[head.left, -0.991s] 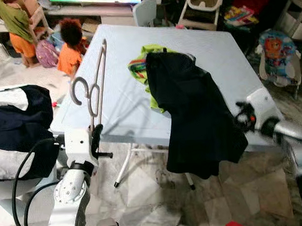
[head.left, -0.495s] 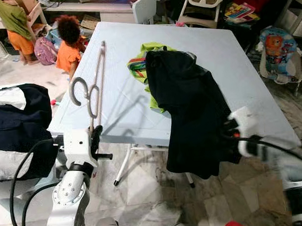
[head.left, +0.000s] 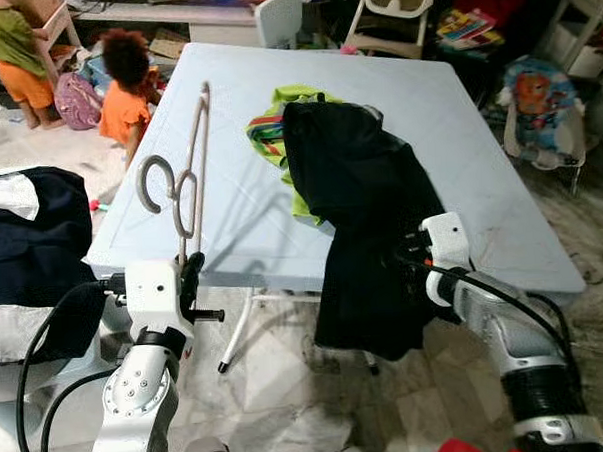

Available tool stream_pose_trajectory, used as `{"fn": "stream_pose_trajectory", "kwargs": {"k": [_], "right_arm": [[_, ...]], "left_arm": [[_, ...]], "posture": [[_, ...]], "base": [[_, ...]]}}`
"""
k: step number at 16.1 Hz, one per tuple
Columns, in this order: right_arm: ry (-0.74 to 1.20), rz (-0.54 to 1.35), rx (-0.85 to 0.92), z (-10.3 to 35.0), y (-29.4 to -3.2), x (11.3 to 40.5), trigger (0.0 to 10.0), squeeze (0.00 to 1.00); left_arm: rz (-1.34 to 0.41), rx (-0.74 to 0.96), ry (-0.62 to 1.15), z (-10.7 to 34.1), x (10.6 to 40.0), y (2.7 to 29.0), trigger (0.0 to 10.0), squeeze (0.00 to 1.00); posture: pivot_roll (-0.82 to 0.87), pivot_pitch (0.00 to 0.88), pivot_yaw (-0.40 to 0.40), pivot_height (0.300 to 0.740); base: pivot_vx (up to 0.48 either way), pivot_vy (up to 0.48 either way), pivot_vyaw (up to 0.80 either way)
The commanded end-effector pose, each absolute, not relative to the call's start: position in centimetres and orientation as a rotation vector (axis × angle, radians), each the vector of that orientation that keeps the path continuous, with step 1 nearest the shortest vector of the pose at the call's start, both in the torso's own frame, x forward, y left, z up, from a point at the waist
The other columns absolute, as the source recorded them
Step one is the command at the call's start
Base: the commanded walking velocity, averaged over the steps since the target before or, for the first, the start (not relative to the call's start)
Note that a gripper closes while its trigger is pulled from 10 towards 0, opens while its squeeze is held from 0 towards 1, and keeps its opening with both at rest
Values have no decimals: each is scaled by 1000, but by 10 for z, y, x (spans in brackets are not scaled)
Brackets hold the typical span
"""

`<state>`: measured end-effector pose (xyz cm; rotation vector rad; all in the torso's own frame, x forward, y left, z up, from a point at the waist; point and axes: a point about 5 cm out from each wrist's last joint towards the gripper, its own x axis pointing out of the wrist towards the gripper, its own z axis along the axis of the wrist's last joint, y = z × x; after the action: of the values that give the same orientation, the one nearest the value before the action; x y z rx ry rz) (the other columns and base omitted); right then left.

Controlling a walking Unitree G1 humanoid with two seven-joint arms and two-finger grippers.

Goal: Hang hanger

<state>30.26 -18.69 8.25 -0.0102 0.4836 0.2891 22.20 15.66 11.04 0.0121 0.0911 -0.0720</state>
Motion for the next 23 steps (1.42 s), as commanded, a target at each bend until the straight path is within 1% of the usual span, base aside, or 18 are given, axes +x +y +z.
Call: {"fn": "stream_pose_trajectory", "kwargs": {"k": [1,3,6,9,12,20,23], "right_arm": [[507,198,6,78,-200,304,0,0],[505,163,36,78,-204,309,0,0],[508,151,85,79,-203,312,0,0],[453,125,210,92,-199,332,0,0],[437,119,251,100,-199,344,0,0],[458,107,337,96,-198,348,0,0],[325,143,454,124,-177,374,0,0]], "left_arm": [[-71,20,65,117,224,154,10000,0],[-66,18,61,118,225,154,10000,0],[-62,13,59,118,224,152,10000,0],[-47,1,61,116,221,149,10000,0],[-31,-2,58,116,220,150,10000,0],[-16,-3,54,115,219,149,10000,0],[-17,-7,47,116,223,147,10000,0]], "posture": [[73,39,-122,740],[73,39,-128,740],[77,43,-138,740],[85,34,-160,740],[94,32,-175,740],[98,29,-185,740],[96,26,-187,740]], "base": [[0,0,0],[0,0,0],[0,0,0],[0,0,0],[0,0,0],[0,0,0],[0,0,0]]}}
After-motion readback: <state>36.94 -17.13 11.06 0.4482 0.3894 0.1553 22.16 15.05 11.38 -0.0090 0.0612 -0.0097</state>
